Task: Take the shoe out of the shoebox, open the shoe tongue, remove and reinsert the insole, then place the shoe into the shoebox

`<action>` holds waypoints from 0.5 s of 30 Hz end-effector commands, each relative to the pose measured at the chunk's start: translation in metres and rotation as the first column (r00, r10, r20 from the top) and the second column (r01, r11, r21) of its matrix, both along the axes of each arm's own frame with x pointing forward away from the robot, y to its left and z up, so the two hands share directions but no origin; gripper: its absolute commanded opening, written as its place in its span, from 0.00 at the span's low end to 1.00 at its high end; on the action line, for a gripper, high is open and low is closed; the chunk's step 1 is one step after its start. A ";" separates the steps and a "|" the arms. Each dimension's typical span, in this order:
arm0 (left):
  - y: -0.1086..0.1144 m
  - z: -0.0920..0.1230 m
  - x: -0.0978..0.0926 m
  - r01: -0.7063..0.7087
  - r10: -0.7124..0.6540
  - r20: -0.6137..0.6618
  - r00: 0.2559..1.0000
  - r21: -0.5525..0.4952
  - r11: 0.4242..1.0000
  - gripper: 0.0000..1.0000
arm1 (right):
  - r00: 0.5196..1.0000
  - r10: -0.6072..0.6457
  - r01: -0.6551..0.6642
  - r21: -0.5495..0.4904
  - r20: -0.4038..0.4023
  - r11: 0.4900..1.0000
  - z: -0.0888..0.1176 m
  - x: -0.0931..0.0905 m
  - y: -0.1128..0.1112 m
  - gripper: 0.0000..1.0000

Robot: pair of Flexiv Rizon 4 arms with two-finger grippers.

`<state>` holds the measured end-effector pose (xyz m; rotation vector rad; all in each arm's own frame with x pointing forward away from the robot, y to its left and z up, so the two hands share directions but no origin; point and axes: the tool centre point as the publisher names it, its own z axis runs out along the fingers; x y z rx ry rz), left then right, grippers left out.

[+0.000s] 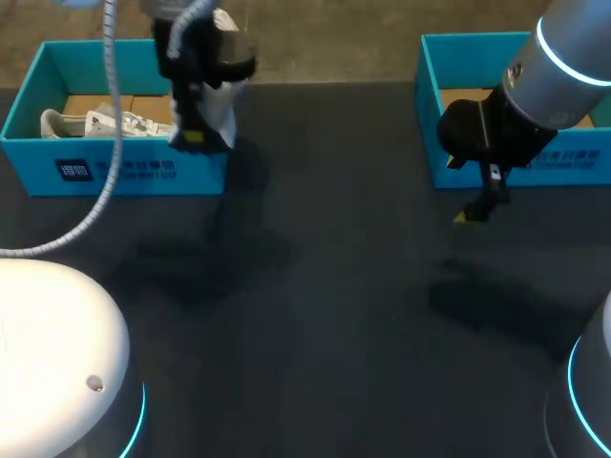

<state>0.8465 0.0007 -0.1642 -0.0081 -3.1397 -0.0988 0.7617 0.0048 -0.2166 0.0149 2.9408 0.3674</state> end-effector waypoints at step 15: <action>0.130 0.002 0.089 0.004 -0.004 0.001 1.000 0.048 0.999 0.00 | 1.000 -0.002 0.002 -0.002 0.001 1.000 -0.001 0.000 0.001 1.00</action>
